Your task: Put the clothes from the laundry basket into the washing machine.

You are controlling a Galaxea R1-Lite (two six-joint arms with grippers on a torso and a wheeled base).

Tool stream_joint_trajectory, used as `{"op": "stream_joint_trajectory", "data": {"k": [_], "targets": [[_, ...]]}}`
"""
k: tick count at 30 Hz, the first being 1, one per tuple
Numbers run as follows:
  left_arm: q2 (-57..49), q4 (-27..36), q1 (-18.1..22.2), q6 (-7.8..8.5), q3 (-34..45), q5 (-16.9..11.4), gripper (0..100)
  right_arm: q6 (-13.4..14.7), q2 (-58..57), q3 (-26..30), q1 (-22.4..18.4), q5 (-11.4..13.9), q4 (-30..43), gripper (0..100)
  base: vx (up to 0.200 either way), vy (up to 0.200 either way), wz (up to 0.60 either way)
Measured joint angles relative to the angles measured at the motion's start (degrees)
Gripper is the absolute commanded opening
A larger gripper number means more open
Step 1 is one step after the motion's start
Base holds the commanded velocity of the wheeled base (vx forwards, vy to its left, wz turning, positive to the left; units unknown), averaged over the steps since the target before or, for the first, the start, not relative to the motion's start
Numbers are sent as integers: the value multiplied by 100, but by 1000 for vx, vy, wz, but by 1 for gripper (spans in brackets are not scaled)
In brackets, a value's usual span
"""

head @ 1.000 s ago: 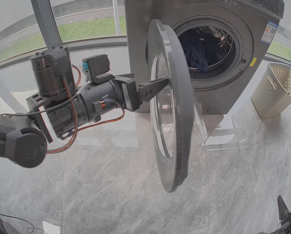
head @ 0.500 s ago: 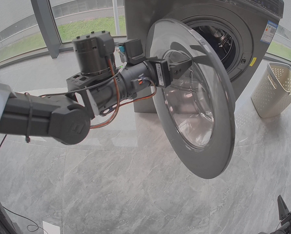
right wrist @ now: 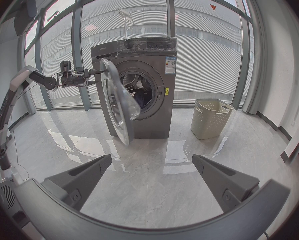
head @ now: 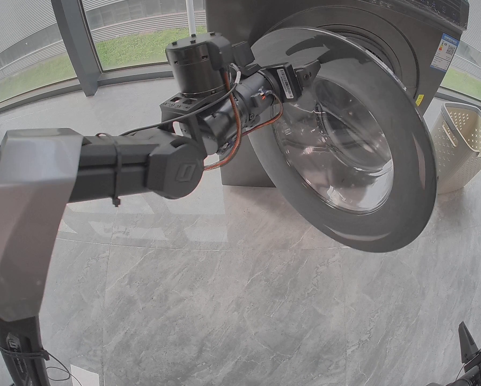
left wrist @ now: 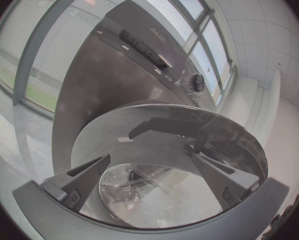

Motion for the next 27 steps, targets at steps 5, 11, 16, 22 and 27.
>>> {"op": "stream_joint_trajectory", "data": {"k": [5,11,16,22,27], "targets": [[462,668,20,-400,-724,469,100,0,0,0,0,0,0,100,0,0,0],[700,699,4,-497,-909,647,100,0,0,0,0,2,2,100,0,0,0],[603,859,-27,-613,-877,681,100,2,0,0,0,0,2,100,0,0,0],[77,1059,-105,-644,20,606,100,2,0,0,0,2,2,100,0,0,0],[-635,1087,-228,-605,1315,458,100,0,0,0,0,0,0,100,0,0,0]]}}
